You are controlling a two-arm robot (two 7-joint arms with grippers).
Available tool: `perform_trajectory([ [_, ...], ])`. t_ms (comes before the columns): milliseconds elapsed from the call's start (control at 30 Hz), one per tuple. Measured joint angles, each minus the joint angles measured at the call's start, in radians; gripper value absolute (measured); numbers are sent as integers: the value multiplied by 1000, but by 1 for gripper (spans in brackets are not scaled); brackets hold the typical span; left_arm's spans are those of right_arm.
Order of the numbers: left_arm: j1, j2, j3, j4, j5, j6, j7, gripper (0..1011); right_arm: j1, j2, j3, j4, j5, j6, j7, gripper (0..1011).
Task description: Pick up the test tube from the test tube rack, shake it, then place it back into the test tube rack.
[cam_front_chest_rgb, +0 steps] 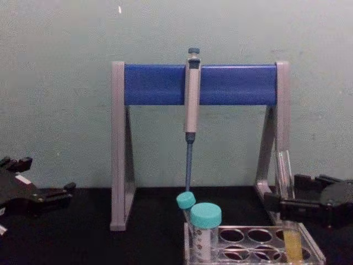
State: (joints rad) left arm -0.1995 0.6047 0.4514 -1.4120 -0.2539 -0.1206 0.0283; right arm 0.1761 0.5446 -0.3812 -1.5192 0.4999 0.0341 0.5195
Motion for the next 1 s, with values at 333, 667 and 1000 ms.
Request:
perform_trajectory([
  [333,0,0,0,0,0,0,0,1001,-1,0,0,-1,0,0,0,860],
  [667,0,0,0,0,0,0,0,1001,-1,0,0,-1,1,0,-1,531],
  [1000,0,0,0,0,0,0,0,1001,-1,0,0,-1,2,0,-1,235],
])
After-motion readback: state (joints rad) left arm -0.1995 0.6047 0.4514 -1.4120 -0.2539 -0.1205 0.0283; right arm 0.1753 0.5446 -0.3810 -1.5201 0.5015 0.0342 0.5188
